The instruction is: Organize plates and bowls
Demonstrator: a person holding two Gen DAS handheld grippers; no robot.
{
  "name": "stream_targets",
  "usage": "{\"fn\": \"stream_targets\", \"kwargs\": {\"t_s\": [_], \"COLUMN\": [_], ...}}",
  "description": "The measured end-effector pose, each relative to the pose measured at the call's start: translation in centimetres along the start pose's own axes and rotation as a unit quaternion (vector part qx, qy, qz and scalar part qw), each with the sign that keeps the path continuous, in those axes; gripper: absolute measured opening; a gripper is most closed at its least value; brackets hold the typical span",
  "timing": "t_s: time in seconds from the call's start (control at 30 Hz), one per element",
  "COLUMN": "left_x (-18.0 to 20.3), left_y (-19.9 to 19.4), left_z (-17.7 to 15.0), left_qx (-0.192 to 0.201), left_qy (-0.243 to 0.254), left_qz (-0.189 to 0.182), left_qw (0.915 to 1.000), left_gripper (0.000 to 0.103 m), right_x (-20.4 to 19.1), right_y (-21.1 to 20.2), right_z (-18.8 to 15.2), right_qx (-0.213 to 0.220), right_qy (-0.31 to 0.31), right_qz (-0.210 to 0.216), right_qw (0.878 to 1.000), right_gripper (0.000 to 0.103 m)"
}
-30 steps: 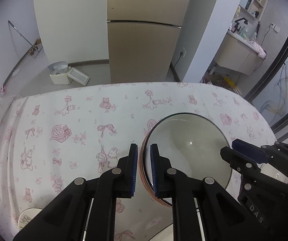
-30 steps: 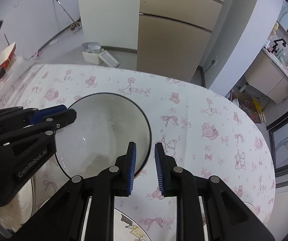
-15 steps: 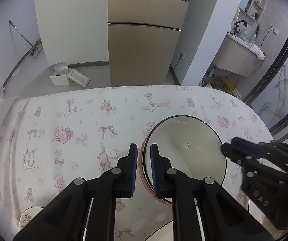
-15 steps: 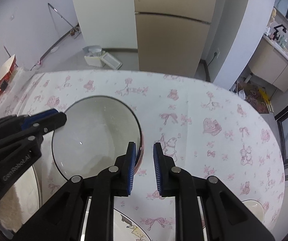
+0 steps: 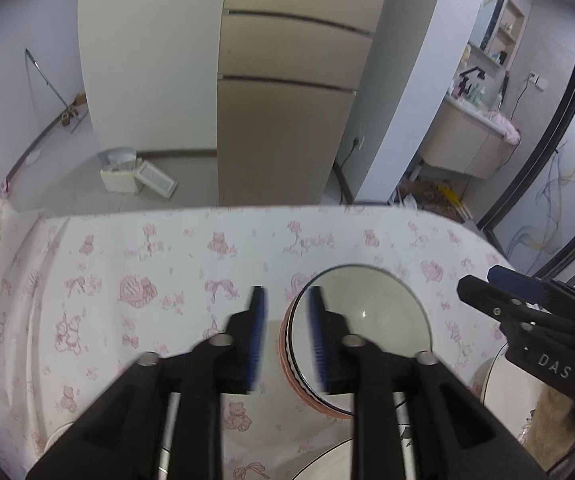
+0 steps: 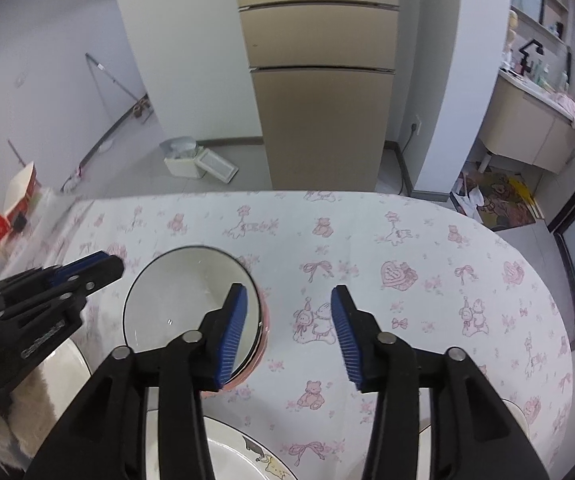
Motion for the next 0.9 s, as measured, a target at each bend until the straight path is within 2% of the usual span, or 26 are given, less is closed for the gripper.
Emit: {"fn": "stream_targets", "kwargs": {"t_s": [0.03, 0.07, 0.1, 0.17, 0.23, 0.3, 0.33, 0.4, 0.5, 0.63, 0.73, 0.8, 0.9], "left_x": [0.0, 0.1, 0.1, 0.3, 0.5, 0.8, 0.9, 0.9, 0.8, 0.8, 1.1, 1.4, 1.6], "left_y": [-0.6, -1.3, -1.9, -3.1, -4.2, -5.5, -6.3, -7.6, -10.1, -13.5, -16.2, -17.8, -19.6], "left_z": [0.0, 0.1, 0.1, 0.2, 0.2, 0.0, 0.0, -0.1, -0.3, -0.9, -1.7, -2.2, -3.2], "left_qx": [0.012, 0.026, 0.038, 0.064, 0.081, 0.103, 0.116, 0.137, 0.170, 0.212, 0.248, 0.264, 0.248], "left_qy": [0.000, 0.001, 0.001, 0.002, 0.010, 0.020, 0.022, 0.021, 0.017, 0.006, 0.016, 0.020, 0.017], "left_qz": [0.002, 0.007, 0.012, 0.028, 0.034, 0.014, 0.003, 0.003, 0.009, -0.017, -0.011, -0.010, -0.034], "left_qw": [0.9999, 0.9996, 0.9992, 0.9976, 0.9961, 0.9944, 0.9930, 0.9904, 0.9852, 0.9771, 0.9686, 0.9642, 0.9681], "left_gripper": [0.049, 0.068, 0.079, 0.081, 0.081, 0.086, 0.087, 0.087, 0.087, 0.087, 0.087, 0.087, 0.087], "right_x": [0.1, 0.3, 0.4, 0.9, 1.3, 1.8, 2.1, 2.5, 3.1, 4.2, 4.6, 4.3, 3.5], "right_y": [-0.2, -0.4, -0.6, -1.2, -1.9, -2.6, -3.0, -3.8, -5.2, -7.4, -9.4, -11.1, -13.4], "right_z": [0.1, 0.1, 0.2, 0.3, 0.4, 0.6, 0.6, 0.6, 0.7, 0.6, 0.2, -0.2, -0.9], "right_qx": [0.005, 0.011, 0.018, 0.030, 0.044, 0.059, 0.067, 0.082, 0.107, 0.144, 0.187, 0.214, 0.248], "right_qy": [0.003, 0.004, 0.006, 0.017, 0.030, 0.042, 0.048, 0.053, 0.059, 0.096, 0.116, 0.110, 0.100], "right_qz": [0.004, 0.007, 0.007, 0.004, 0.009, 0.010, 0.003, -0.024, -0.033, -0.015, -0.064, -0.076, -0.072], "right_qw": [1.000, 1.000, 1.000, 0.999, 0.999, 0.997, 0.997, 0.995, 0.992, 0.985, 0.974, 0.968, 0.961], "right_gripper": [0.065, 0.070, 0.073, 0.074, 0.081, 0.085, 0.089, 0.093, 0.093, 0.094, 0.095, 0.095, 0.098]}}
Point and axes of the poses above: each gripper's, at about its wrist camera, not at the fingertips, and y roughly the way its jaws point, x to its right, z to its top, the point moved 5 cm from there along y, roughly the way its jaws point, and after that the axes turned 14 degrees about -x, right-handed, at the moved point
